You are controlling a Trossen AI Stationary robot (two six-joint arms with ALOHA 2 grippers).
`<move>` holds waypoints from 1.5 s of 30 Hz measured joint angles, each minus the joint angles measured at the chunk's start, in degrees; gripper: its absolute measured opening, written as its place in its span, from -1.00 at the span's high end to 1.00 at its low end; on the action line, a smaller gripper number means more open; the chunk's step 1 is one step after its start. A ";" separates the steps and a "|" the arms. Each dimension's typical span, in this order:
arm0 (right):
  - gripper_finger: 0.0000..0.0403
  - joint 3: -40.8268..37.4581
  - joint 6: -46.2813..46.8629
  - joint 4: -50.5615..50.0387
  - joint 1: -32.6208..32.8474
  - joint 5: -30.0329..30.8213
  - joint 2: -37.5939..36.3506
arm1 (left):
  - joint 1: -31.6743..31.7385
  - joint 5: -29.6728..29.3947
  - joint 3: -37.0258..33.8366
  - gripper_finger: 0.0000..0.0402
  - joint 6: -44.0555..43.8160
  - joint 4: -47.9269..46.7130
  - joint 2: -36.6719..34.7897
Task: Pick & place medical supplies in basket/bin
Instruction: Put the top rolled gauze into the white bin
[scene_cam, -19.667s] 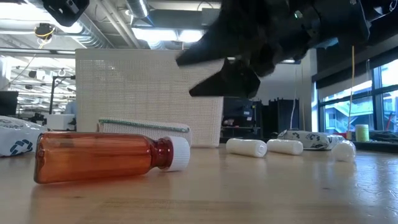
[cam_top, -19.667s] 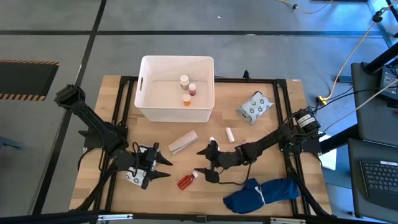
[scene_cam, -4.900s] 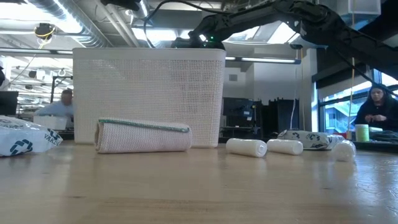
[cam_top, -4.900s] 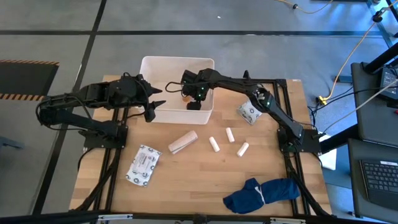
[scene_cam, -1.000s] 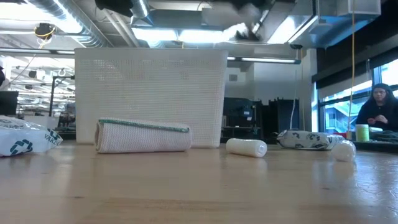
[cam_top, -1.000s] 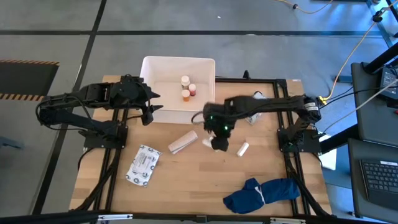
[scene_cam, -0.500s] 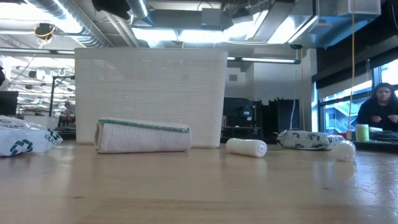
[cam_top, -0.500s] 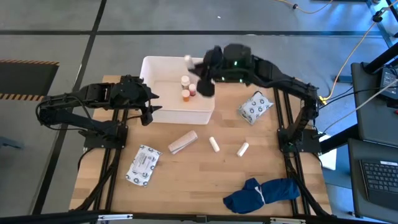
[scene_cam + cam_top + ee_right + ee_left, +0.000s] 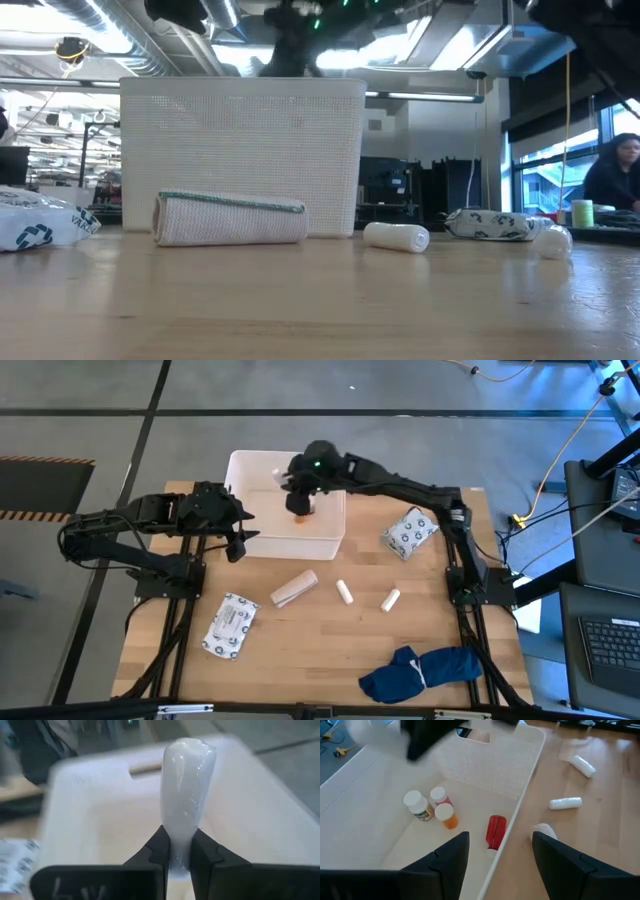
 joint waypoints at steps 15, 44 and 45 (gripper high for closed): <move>0.77 0.00 -3.00 -12.89 -0.17 0.26 8.93 | 0.00 0.05 0.00 -0.06 0.04 -0.02 0.00; 0.71 -0.76 -12.85 -24.61 -0.36 0.11 12.15 | 0.00 0.00 0.00 -0.06 0.15 -0.04 0.00; 0.69 -0.76 -14.84 -24.69 -0.36 0.07 12.15 | 0.00 -0.01 0.00 -0.06 0.15 -0.04 0.00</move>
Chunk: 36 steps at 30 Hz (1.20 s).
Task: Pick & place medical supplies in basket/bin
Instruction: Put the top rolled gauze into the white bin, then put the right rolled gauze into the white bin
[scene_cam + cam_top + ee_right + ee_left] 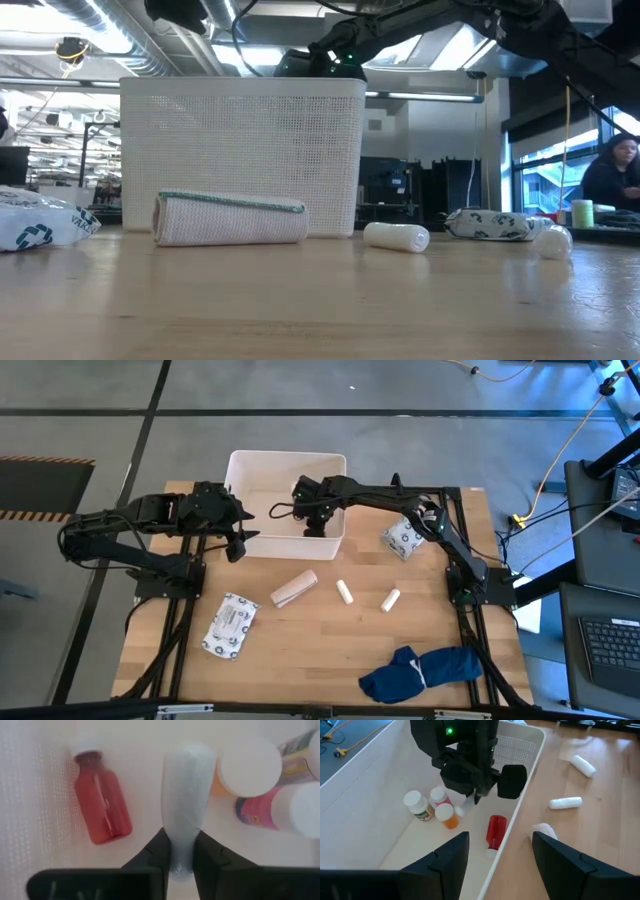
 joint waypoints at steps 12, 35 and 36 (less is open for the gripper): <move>0.18 0.02 -3.30 -0.34 0.00 0.02 0.00 | 0.00 -0.02 0.00 -0.06 -0.02 0.00 0.00; -0.15 11.66 10.48 -7.07 0.58 0.65 -6.58 | 0.00 0.09 0.02 -0.06 2.58 -0.02 0.00; -0.15 12.21 11.34 -8.05 0.72 0.62 -7.24 | 0.00 0.08 0.02 -0.06 2.81 0.01 0.00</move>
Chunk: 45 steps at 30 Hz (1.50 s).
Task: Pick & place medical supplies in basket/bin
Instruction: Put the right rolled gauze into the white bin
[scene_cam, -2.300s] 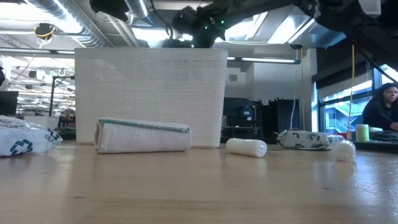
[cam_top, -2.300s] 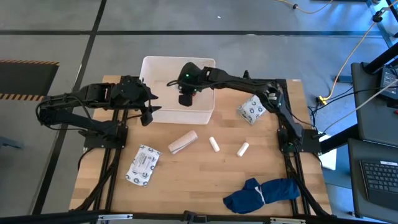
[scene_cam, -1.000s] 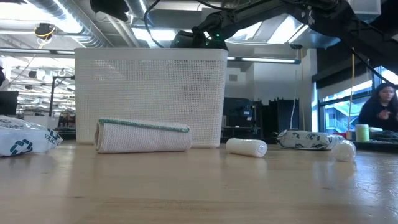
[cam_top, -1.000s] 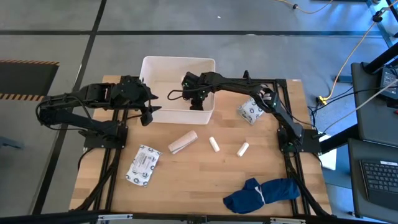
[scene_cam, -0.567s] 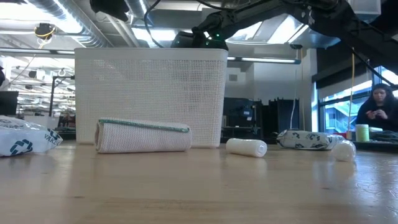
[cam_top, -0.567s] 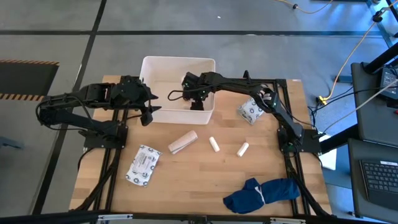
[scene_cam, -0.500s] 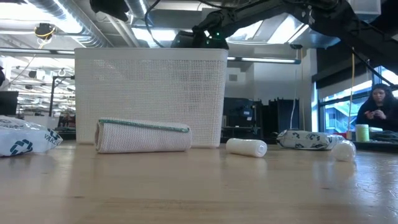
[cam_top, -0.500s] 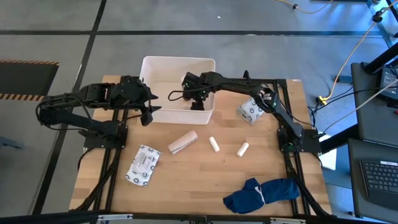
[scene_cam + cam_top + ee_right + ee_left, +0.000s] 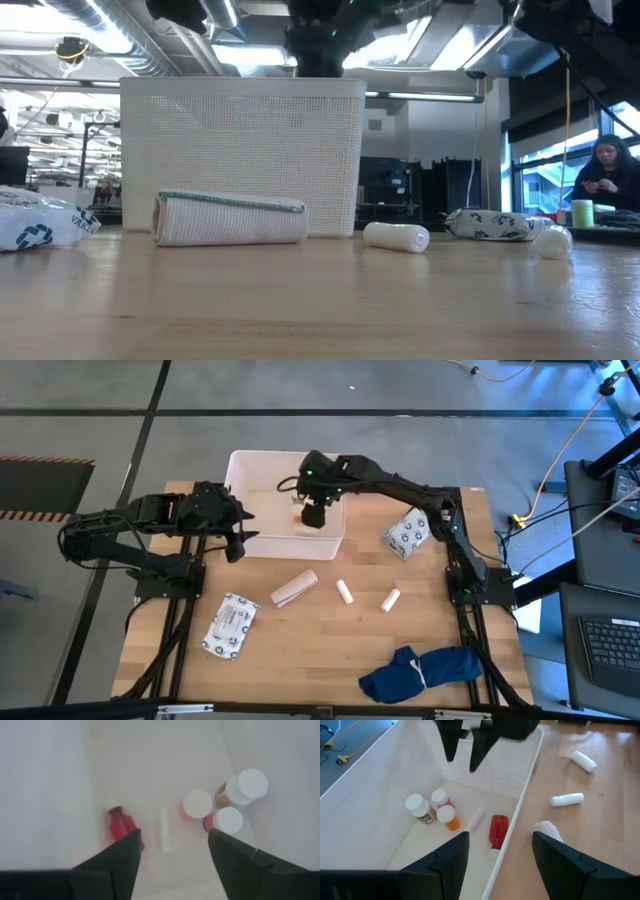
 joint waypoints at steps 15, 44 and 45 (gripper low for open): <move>-0.15 -0.38 14.56 -10.95 10.18 1.40 -17.33 | 0.00 0.97 0.00 -0.06 0.17 -0.01 -0.02; -0.15 -60.71 76.81 -21.28 27.92 -5.06 -27.70 | 0.00 4.24 0.02 -0.06 -1.32 -0.36 0.00; -0.15 -62.59 77.77 -19.54 27.90 -5.62 -28.22 | -0.01 4.24 0.02 -0.06 -1.32 -0.36 0.00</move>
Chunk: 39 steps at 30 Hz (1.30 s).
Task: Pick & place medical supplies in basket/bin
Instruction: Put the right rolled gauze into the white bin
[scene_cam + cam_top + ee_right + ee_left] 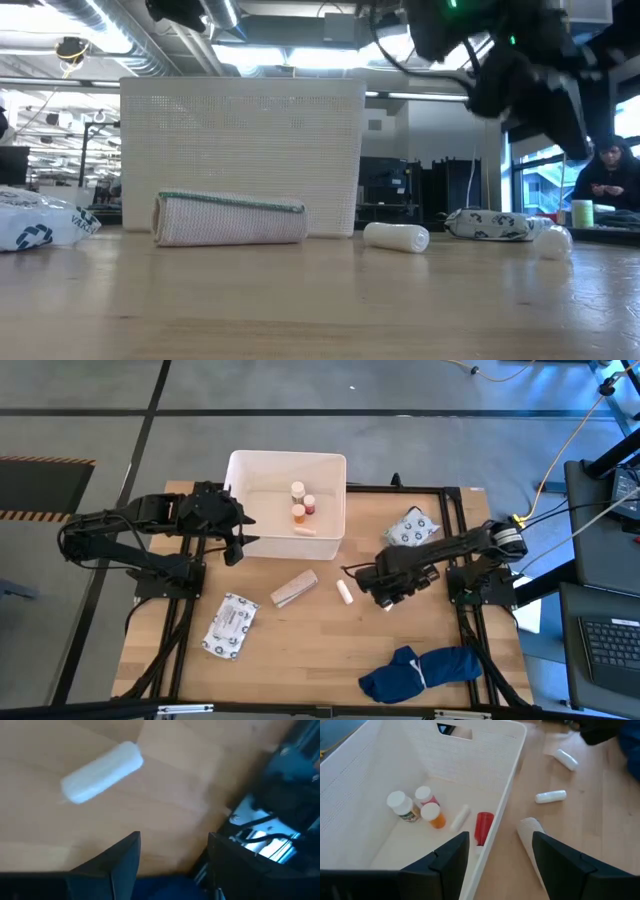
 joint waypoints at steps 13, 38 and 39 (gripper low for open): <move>-0.15 -17.73 17.98 28.87 0.26 1.22 -5.57 | 0.00 0.22 0.00 -0.06 0.02 -0.11 0.00; 0.49 -28.23 9.26 46.92 0.26 -0.84 -5.97 | 0.01 -0.12 0.00 -0.06 -0.02 -0.04 0.00; 0.55 -28.07 7.19 46.98 0.27 -1.01 -6.32 | 0.01 -0.15 0.00 -0.06 -0.02 -0.04 0.00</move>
